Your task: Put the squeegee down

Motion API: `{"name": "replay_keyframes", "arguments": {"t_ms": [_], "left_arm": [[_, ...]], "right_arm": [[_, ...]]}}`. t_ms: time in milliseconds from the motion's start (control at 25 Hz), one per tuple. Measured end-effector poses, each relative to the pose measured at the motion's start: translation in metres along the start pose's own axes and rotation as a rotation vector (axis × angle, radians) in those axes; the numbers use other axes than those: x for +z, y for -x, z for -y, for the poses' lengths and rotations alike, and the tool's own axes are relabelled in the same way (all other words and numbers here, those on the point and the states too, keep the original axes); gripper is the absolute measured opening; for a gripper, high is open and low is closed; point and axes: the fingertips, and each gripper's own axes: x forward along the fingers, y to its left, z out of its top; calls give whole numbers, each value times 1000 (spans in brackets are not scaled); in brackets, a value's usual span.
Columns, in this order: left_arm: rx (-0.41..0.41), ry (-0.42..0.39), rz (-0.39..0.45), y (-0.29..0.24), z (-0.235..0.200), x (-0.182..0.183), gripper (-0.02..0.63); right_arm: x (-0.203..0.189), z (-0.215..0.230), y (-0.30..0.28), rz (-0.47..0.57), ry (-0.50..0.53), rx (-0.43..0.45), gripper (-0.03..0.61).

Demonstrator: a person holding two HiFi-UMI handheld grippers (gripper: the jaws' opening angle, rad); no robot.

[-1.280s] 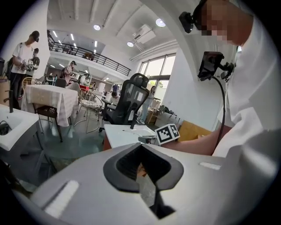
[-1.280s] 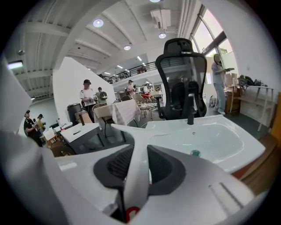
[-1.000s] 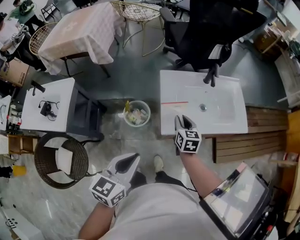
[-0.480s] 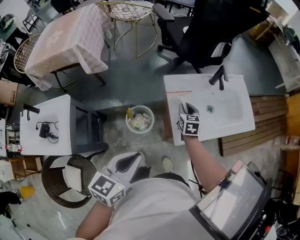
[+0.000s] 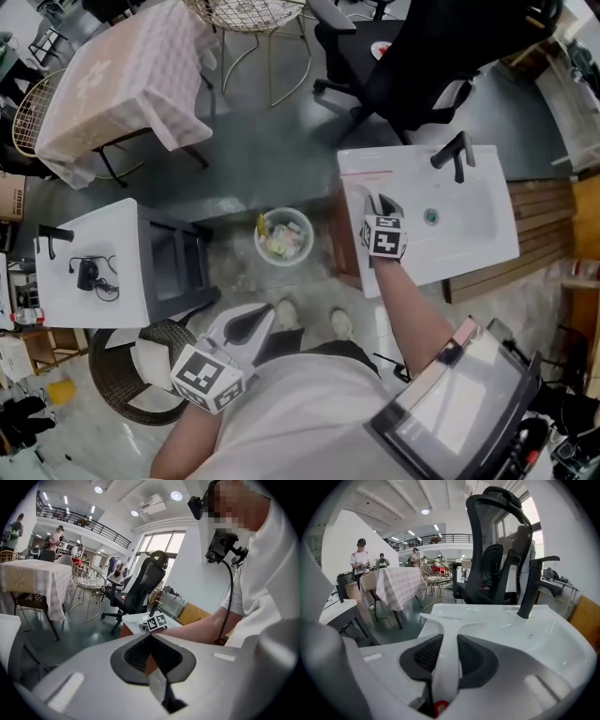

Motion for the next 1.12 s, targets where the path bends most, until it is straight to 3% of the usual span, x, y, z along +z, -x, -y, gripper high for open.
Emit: {"name": "replay_keyframes", "arguments": {"t_ms": [640, 840, 1120], "left_arm": [[-56, -8, -3, -21, 3, 9, 8], [-60, -17, 9, -27, 26, 12, 8], [-62, -32, 34, -44, 89, 10, 8]], "right_arm": [[-9, -4, 15, -17, -17, 50, 144], [-15, 1, 43, -10, -11, 98, 153], [-18, 4, 112, 35, 33, 239, 153]]}}
